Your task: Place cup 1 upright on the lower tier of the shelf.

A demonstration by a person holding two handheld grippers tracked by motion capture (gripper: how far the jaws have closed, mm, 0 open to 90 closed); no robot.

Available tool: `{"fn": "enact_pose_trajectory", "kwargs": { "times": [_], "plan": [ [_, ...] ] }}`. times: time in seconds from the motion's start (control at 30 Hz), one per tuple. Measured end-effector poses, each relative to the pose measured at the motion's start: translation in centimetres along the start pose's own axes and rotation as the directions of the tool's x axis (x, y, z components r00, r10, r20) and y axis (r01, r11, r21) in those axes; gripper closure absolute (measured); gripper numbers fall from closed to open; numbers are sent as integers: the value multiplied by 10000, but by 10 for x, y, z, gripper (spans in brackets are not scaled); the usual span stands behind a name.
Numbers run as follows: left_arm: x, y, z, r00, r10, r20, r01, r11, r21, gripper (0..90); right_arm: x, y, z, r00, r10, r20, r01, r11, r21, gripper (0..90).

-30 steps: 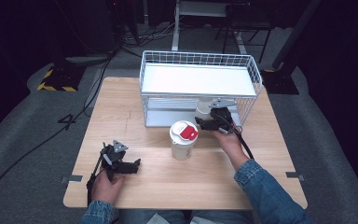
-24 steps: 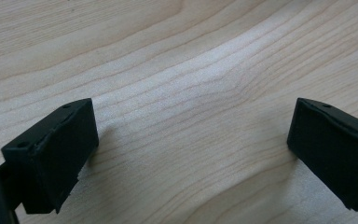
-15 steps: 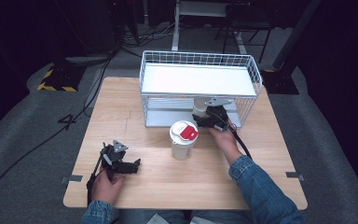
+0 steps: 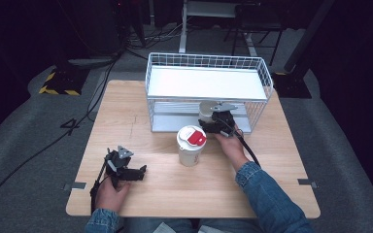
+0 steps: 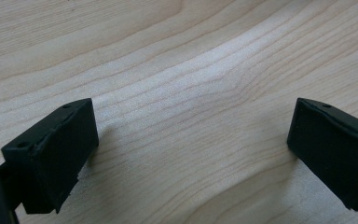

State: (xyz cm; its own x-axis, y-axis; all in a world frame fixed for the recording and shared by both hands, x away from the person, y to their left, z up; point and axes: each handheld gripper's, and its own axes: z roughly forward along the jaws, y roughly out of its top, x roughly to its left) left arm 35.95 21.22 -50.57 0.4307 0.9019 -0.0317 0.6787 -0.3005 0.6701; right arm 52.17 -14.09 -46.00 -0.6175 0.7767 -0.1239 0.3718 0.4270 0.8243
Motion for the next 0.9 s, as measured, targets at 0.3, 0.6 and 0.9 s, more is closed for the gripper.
{"fn": "enact_pose_trajectory", "kwargs": {
  "times": [0.3, 0.6, 0.9],
  "plan": [
    [0, 0, 0, 10000, 11, -12, -11, 10000, -2, 23, -4, -3, 10, 9998, 208, 5, -208, 9998, 62, 226],
    [0, 0, 0, 10000, 14, -12, -13, 10000, 1, 23, -8, -2, 16, 9985, 552, -17, -551, 9984, 155, 226],
    [0, 0, 0, 10000, 3, 0, -3, 10000, 4, 23, -12, -2, 20, 9947, 1018, -176, -1014, 9946, 208, 225]
  ]
}}
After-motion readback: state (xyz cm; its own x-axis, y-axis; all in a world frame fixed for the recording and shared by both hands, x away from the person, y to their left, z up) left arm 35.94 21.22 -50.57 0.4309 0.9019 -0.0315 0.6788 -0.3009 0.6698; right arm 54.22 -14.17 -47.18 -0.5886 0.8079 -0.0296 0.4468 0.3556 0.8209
